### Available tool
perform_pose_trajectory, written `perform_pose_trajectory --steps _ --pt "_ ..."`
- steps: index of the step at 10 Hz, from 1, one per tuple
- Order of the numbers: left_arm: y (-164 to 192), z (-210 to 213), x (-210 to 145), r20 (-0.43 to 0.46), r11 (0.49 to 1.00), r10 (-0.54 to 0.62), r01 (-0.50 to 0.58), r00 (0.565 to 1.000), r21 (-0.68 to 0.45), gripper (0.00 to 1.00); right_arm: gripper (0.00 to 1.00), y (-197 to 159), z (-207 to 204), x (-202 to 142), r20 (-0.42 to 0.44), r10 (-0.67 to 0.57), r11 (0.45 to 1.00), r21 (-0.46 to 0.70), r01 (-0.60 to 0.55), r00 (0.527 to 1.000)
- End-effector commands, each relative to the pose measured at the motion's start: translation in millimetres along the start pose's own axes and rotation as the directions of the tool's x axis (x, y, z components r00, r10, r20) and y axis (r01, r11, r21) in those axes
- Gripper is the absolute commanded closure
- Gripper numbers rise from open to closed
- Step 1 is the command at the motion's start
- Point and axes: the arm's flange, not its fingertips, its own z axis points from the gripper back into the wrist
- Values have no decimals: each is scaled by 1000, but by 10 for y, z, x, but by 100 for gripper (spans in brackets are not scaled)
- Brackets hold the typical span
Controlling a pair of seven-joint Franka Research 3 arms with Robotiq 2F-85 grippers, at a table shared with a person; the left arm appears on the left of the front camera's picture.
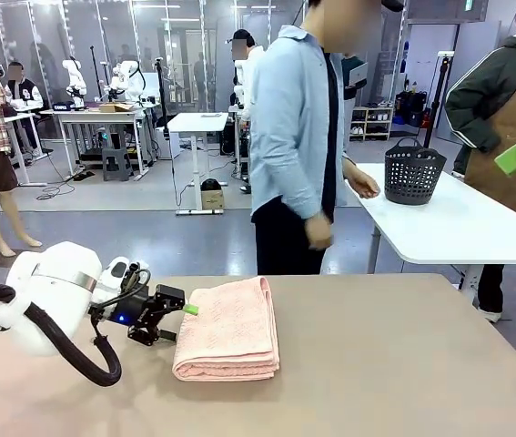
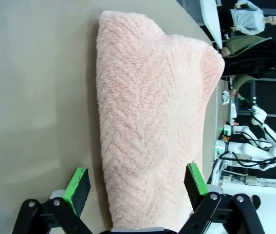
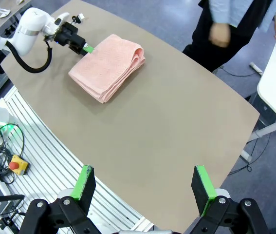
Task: Fold the towel.
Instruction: Pick up the 100 cm Hotel Towel and place it on the left side of the table.
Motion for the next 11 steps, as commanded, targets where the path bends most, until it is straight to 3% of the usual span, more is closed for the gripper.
perform_pose_trajectory --steps 1,2,3,4,5,6,9,11 --pt "58 -86 -26 21 995 10 -8 1000 -104 0 0 5 -10 4 -3 -17 1000 -10 17 1000" --pt "59 -102 -35 14 993 23 -21 1000 -120 2 0 5 -10 4 -3 -17 1000 -10 17 1000" --pt "52 -116 -39 14 991 28 -26 999 -129 17 0 5 -10 4 -3 -17 1000 -10 17 1000" --pt "44 -143 -38 20 991 38 -35 999 -131 41 0 5 -10 4 -3 -17 1000 -10 17 1000" --pt "47 -167 -36 19 988 59 -56 998 -143 77 0 5 -10 4 -3 -17 1000 -10 17 1000" --pt "53 -178 -39 12 985 71 -68 997 -158 100 0 5 -10 4 -3 -17 1000 -10 17 1000" --pt "52 -175 -37 17 981 70 -66 997 -181 97 0 5 -10 4 -3 -17 1000 -10 17 1000" --pt "30 -174 -37 13 981 58 -55 998 -184 100 0 5 -10 4 -3 -17 1000 -10 17 1000"
